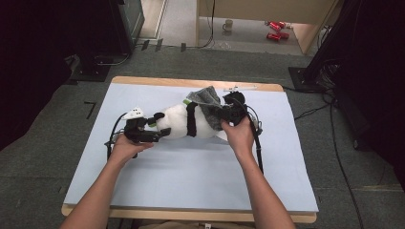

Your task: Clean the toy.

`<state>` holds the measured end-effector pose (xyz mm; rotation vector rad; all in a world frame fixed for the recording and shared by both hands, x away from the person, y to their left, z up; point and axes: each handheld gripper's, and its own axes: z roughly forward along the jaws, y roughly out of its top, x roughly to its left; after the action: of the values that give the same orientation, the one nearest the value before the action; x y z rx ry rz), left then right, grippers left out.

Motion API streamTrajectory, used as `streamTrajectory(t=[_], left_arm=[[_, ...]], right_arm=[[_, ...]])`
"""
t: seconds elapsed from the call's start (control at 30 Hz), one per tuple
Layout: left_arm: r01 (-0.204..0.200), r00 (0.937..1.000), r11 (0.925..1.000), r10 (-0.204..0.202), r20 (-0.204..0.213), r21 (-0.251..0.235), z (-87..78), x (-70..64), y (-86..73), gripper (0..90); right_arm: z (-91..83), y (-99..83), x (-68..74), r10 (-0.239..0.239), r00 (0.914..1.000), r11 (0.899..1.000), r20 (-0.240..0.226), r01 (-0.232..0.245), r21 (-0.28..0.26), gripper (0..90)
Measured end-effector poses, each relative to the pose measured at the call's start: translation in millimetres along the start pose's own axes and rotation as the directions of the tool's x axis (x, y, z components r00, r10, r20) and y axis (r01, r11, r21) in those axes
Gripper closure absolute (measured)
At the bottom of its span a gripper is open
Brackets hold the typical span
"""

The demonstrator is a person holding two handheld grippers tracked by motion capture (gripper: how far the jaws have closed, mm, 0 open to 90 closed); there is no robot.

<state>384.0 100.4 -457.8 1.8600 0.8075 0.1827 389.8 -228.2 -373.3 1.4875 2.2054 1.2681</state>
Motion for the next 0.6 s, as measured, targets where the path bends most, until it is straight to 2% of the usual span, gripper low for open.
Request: streamTrajectory(t=[0.13,0.27,0.37,0.43,0.5,0.6], left_arm=[[-0.017,0.9983,0.9997,0.016,-0.055,-0.016,9.3,-4.4,-0.1,15.7],[-0.012,0.9973,0.9995,0.01,-0.073,-0.028,9.9,-5.2,-3.3,34.8],[0.035,0.9971,0.9989,-0.037,-0.067,-0.032,7.8,-4.4,-2.8,46.1],[0.072,0.9958,0.9968,-0.074,-0.054,-0.036,5.7,-4.2,-1.3,49.5],[0.093,0.9945,0.9947,-0.095,-0.045,-0.044,1.8,-6.2,1.5,52.6],[0.154,0.9872,0.9868,-0.156,-0.035,-0.05,-3.5,-8.0,6.3,56.1]], right_arm=[[1.4,0.4,0.4,0.003,1.0,1.0,0.009,-0.003,-0.004,77.4],[1.2,0.5,0.6,0.007,1.0,1.0,0.004,-0.007,-0.005,77.4],[-0.7,1.8,3.6,0.016,0.9999,1.0,0.002,-0.016,-0.015,77.4],[-4.3,3.4,7.3,0.015,0.9999,0.999,0.006,-0.015,-0.028,77.4],[-9.6,5.4,11.9,0.011,0.9999,0.999,0.004,-0.011,-0.036,77.5],[-17.4,9.3,20.2,-0.012,0.9999,0.999,-0.009,0.012,-0.042,77.4]])
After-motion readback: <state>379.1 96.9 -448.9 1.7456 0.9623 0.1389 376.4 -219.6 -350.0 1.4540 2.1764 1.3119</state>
